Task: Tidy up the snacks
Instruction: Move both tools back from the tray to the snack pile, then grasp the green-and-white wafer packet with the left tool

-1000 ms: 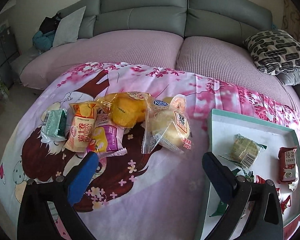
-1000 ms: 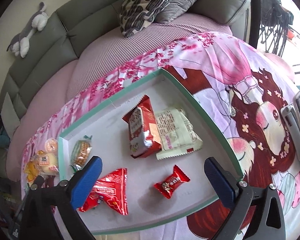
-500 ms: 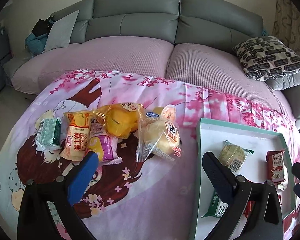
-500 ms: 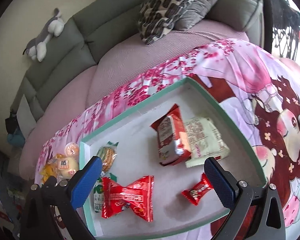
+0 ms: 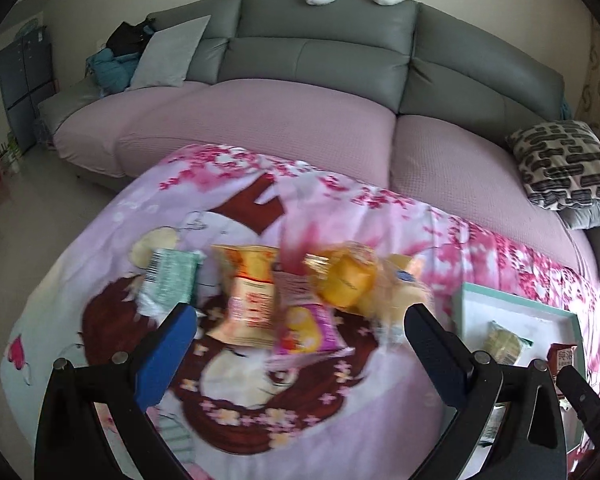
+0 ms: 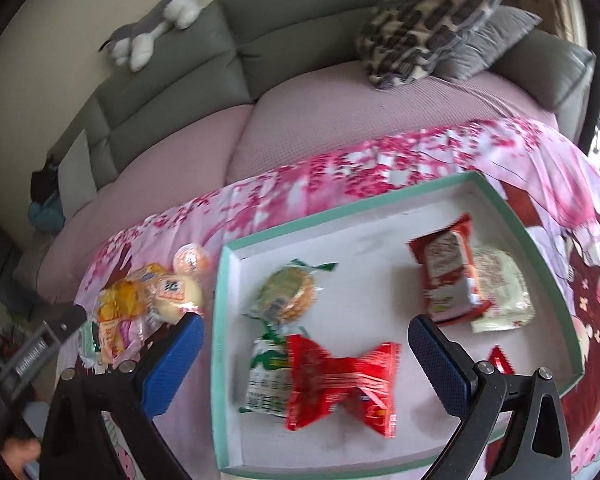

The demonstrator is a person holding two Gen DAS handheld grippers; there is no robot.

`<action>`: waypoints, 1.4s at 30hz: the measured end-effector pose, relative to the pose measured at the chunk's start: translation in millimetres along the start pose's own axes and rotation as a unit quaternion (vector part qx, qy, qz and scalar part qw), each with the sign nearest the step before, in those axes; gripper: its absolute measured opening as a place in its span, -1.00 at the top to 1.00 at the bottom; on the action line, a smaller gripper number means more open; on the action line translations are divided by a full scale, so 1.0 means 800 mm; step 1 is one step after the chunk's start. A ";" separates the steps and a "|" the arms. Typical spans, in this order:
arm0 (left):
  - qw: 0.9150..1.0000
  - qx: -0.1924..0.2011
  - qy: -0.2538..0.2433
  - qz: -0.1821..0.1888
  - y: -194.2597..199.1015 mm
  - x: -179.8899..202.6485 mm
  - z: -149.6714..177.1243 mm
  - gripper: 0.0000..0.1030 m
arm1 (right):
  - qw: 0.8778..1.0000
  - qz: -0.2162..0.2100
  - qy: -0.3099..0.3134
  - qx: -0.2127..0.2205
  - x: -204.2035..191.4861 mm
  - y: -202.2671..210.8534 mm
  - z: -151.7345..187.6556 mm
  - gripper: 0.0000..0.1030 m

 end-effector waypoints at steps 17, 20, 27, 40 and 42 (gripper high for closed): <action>0.995 -0.005 0.102 -0.012 -0.012 -0.146 -0.014 -1.00 | 0.996 -0.060 0.066 -0.019 -0.122 -0.038 0.033 -1.00; 0.994 -0.010 0.107 -0.008 -0.019 -0.156 -0.014 -1.00 | 0.994 -0.066 0.082 -0.030 -0.139 -0.047 0.043 -1.00; 0.993 -0.043 0.112 -0.009 -0.045 -0.180 -0.008 -1.00 | 0.989 -0.071 0.115 -0.057 -0.174 -0.065 0.069 -1.00; 0.991 -0.080 0.108 0.012 -0.089 -0.176 0.006 -0.87 | 0.975 -0.111 0.181 -0.070 -0.260 -0.072 0.097 -0.87; 0.990 -0.084 0.113 0.016 -0.093 -0.178 0.009 -0.86 | 0.972 -0.121 0.191 -0.067 -0.273 -0.072 0.098 -0.80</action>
Point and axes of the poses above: each gripper's, at about its wrist camera, not at the fingertips, and y roughly against the way its jaws point, x to its right, z to its underside, the point moved 4 cm from there along -y, roughly the way its jaws point, and after that the axes turned 9 degrees about x, right-handed, at the moved point
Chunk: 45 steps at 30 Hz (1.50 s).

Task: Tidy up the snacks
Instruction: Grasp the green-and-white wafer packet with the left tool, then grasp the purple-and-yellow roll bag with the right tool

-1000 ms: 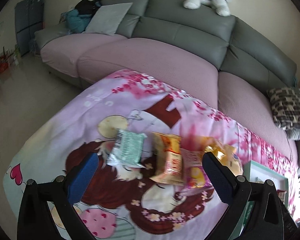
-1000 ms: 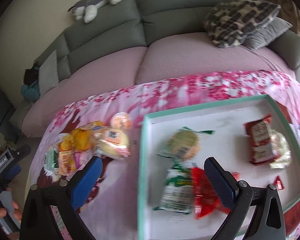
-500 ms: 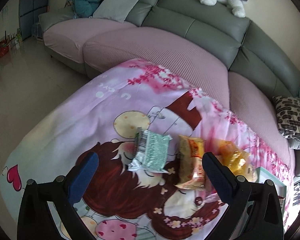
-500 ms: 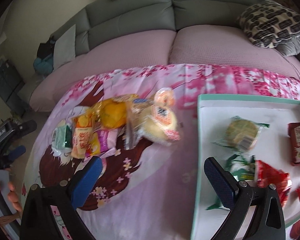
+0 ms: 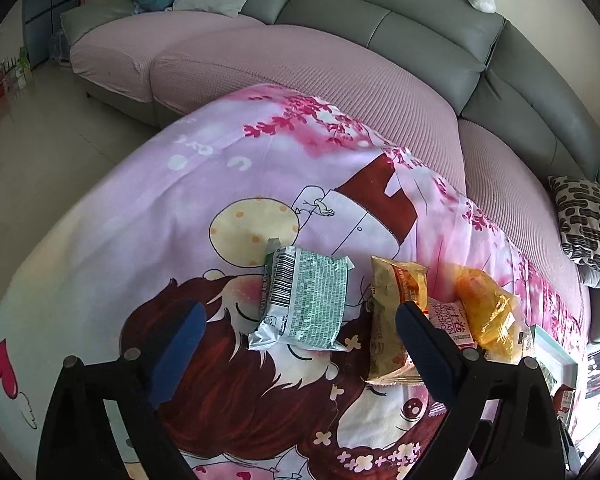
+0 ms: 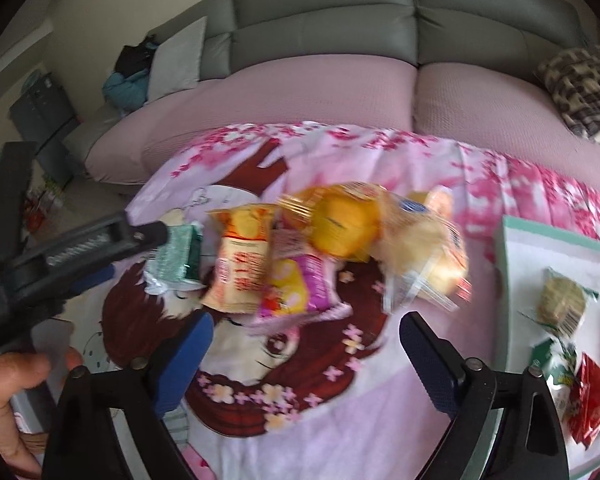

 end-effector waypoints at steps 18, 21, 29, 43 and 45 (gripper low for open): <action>0.998 -0.039 -0.044 -0.013 -0.055 0.021 0.014 -0.30 | 0.999 0.023 0.020 -0.040 0.004 -0.071 0.006 -0.29; 0.998 -0.042 -0.041 -0.022 -0.060 0.017 0.017 -0.15 | 0.998 0.026 0.020 -0.045 0.006 -0.079 0.010 -0.23; 0.998 -0.037 -0.042 -0.026 -0.059 0.018 0.016 0.03 | 0.999 0.026 0.016 -0.041 0.009 -0.082 0.012 -0.17; 0.998 -0.021 -0.050 -0.030 -0.021 0.026 0.009 0.04 | 0.999 0.019 0.016 -0.040 0.007 -0.053 0.015 -0.11; 0.998 -0.018 -0.056 -0.028 -0.016 0.029 0.010 0.04 | 0.999 0.019 0.012 -0.044 0.008 -0.048 0.018 -0.10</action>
Point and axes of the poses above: each gripper's, at about its wrist camera, not at the fingertips, and y roughly against the way its jaws point, x to its right, z to its underside, the point moved 4 cm from there along -y, roughly the way its jaws point, and after that the axes turned 9 degrees about x, right-handed, at the moved point
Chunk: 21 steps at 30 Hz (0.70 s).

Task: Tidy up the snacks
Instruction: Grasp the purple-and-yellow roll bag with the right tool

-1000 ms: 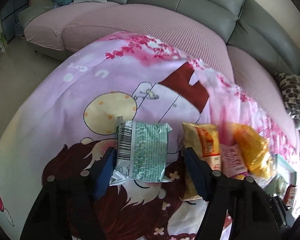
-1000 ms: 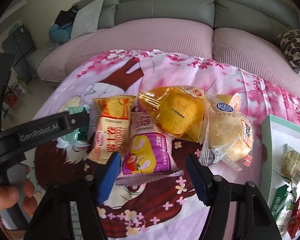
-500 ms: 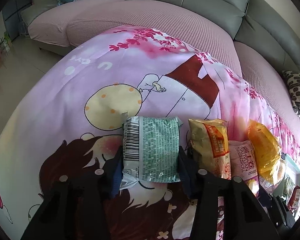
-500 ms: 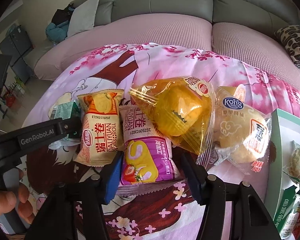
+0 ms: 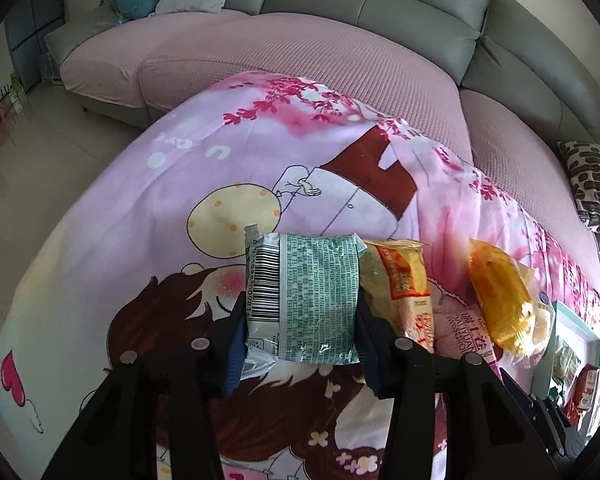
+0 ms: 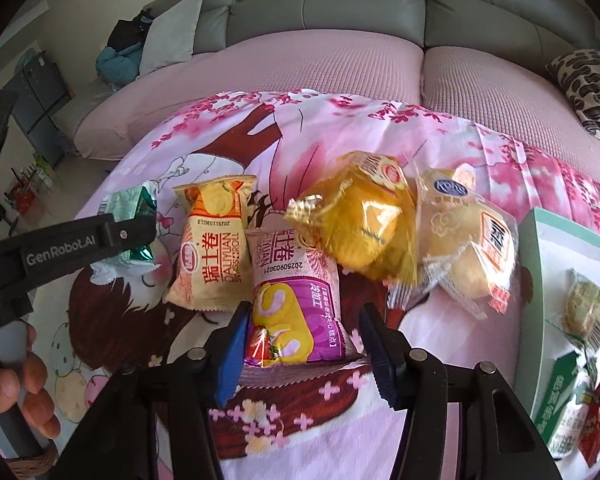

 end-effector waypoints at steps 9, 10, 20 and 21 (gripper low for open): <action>0.999 0.023 -0.026 0.015 0.029 0.023 -0.004 0.04 | 1.000 -0.007 -0.011 0.012 0.007 0.038 0.003 -0.09; 0.999 0.024 -0.028 0.018 0.031 0.026 -0.004 0.04 | 1.000 -0.007 -0.011 0.016 0.008 0.044 0.003 -0.09; 0.998 0.031 -0.052 0.029 0.049 0.050 0.001 0.04 | 1.000 0.001 -0.002 0.024 0.016 0.076 0.010 -0.06; 0.998 0.030 -0.054 0.029 0.049 0.051 0.002 0.04 | 1.000 0.002 -0.001 0.017 0.018 0.074 0.015 -0.06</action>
Point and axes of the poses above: each gripper's, at about its wrist camera, not at the fingertips, and y roughly against the way its jaws point, x to its right, z to its underside, the point moved 4 cm from there along -y, roughly the way its jaws point, and after that the axes turned 9 degrees about x, right-handed, at the moved point
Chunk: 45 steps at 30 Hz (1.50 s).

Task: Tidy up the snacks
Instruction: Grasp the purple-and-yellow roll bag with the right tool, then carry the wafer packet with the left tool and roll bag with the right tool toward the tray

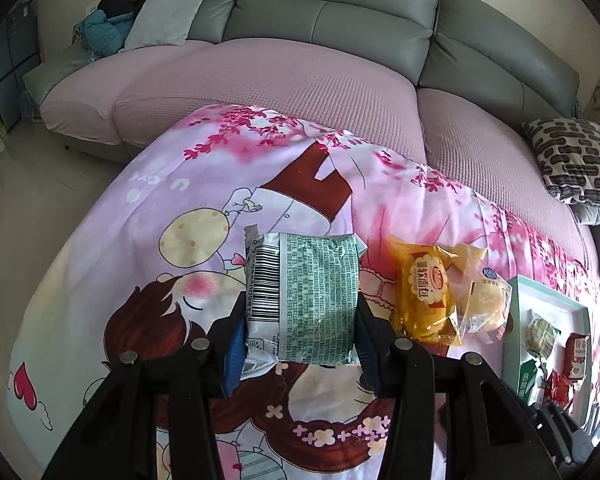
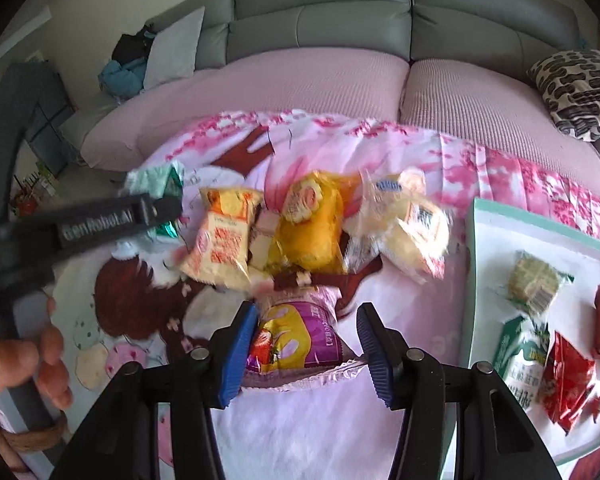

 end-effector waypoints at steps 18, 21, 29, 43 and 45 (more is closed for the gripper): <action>0.999 -0.048 -0.017 -0.003 -0.019 0.007 0.021 0.04 | 0.998 -0.007 0.008 -0.065 -0.001 -0.044 0.043 -0.02; 0.999 -0.051 -0.018 -0.002 -0.021 0.007 0.022 0.04 | 0.998 -0.001 0.019 -0.065 -0.006 -0.050 0.042 -0.03; 0.998 -0.056 -0.017 -0.005 -0.025 0.006 0.023 0.04 | 0.996 0.030 0.054 -0.059 -0.015 -0.061 0.043 0.05; 0.999 -0.028 -0.025 -0.004 -0.006 0.012 0.012 0.04 | 0.999 0.024 0.045 -0.019 -0.011 -0.018 0.024 0.18; 0.999 -0.020 -0.026 -0.001 0.000 0.014 0.008 0.04 | 0.999 0.022 0.037 -0.010 -0.007 -0.006 0.019 0.18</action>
Point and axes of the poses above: each gripper's, at about its wrist camera, not at the fingertips, and y roughly against the way its jaws point, x to its right, z to its underside, the point moved 4 cm from there along -y, roughly the way its jaws point, and after that the axes turned 9 degrees about x, right-handed, at the moved point
